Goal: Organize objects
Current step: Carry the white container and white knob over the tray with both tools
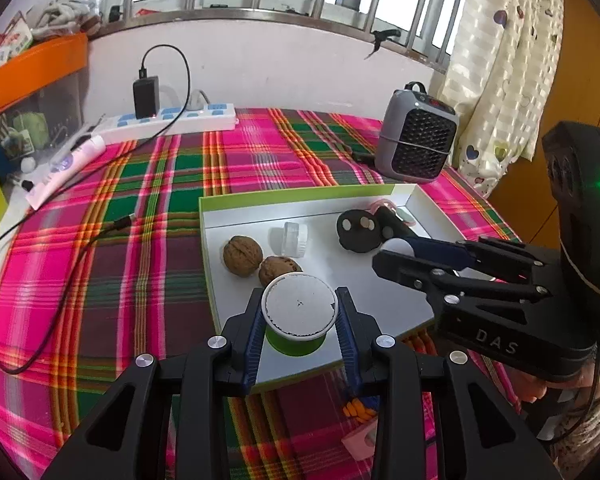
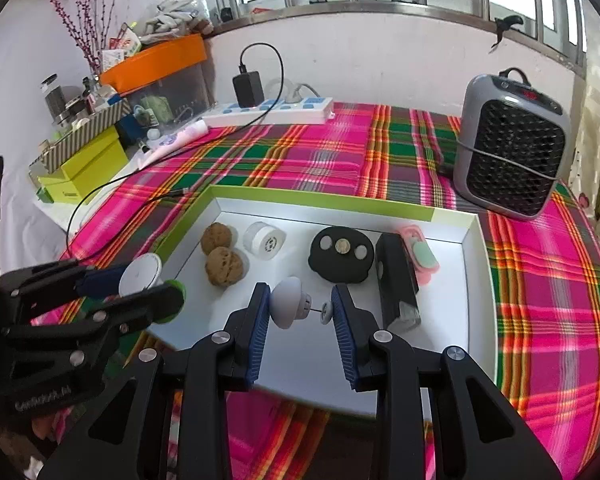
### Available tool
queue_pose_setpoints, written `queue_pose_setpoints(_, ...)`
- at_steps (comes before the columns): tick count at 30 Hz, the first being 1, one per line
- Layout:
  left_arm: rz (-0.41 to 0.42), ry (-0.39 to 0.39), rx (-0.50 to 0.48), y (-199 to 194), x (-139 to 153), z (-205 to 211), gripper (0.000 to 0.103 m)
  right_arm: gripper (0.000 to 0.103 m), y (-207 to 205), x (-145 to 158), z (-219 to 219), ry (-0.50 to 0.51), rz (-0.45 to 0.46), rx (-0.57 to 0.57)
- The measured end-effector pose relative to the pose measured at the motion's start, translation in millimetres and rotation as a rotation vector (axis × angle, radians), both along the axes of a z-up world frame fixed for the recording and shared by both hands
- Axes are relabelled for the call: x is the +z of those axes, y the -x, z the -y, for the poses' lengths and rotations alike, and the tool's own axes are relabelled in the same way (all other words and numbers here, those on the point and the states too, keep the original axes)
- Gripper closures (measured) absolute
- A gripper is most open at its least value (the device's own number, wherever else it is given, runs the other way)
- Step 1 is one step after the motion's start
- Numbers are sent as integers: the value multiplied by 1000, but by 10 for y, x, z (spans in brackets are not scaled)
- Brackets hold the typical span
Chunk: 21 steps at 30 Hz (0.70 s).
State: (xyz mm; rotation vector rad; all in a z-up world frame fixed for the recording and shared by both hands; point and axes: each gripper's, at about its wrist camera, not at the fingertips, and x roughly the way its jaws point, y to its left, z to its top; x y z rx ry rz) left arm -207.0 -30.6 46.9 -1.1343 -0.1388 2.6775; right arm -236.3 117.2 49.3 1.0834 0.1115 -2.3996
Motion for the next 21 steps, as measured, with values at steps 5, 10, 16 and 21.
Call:
queue_pose_setpoints(5, 15, 10, -3, 81, -65, -22, 71, 70, 132, -46, 45, -13, 12, 21)
queue_pose_setpoints(10, 30, 25, -5, 130, -119, -38, 71, 70, 227, -84, 59, -7, 24, 36)
queue_pose_setpoints(16, 39, 33, 0, 167, -174, -40, 71, 70, 286, -123, 138, -21, 29, 65)
queue_pose_setpoints(21, 34, 42, -9, 172, -181, -66, 71, 70, 345, -164, 184, -26, 37, 79)
